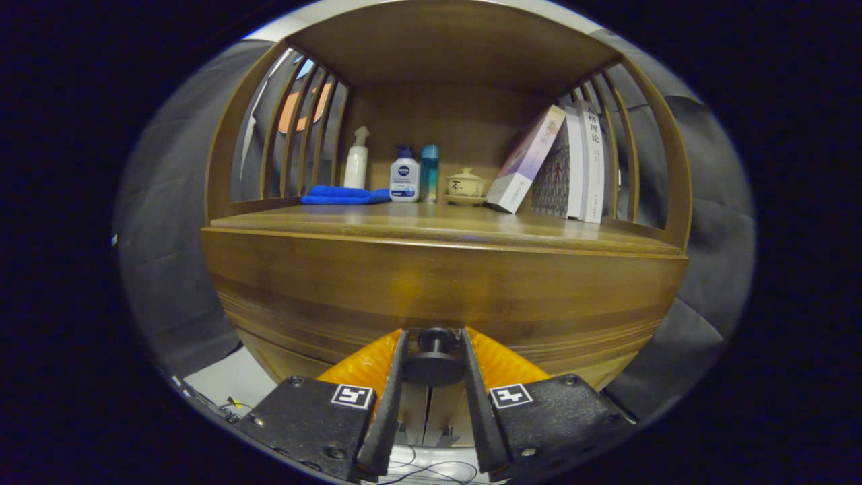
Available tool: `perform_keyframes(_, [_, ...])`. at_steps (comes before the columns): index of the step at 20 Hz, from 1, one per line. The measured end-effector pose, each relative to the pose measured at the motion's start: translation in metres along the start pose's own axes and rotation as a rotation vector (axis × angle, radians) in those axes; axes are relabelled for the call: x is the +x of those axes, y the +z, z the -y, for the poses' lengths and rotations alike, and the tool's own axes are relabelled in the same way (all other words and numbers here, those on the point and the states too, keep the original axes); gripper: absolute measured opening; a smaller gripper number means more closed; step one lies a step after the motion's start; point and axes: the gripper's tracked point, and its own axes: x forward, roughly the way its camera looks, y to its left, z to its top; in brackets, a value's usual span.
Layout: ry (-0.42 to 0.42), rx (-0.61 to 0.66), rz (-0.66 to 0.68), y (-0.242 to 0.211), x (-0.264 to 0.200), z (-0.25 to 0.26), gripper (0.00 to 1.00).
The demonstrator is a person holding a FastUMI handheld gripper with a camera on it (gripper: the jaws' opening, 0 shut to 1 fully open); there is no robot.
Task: Pull open the drawer, take out the items inside it, and place them on the countertop above the cabinet.
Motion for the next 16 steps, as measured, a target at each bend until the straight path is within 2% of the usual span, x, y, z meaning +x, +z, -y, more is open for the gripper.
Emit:
perform_keyframes(9, [-0.032,0.023,-0.010,-0.006,-0.015,0.002,0.37])
perform_keyframes(16, [0.002,-0.015,-0.022,-0.023,-0.065,0.002,0.35])
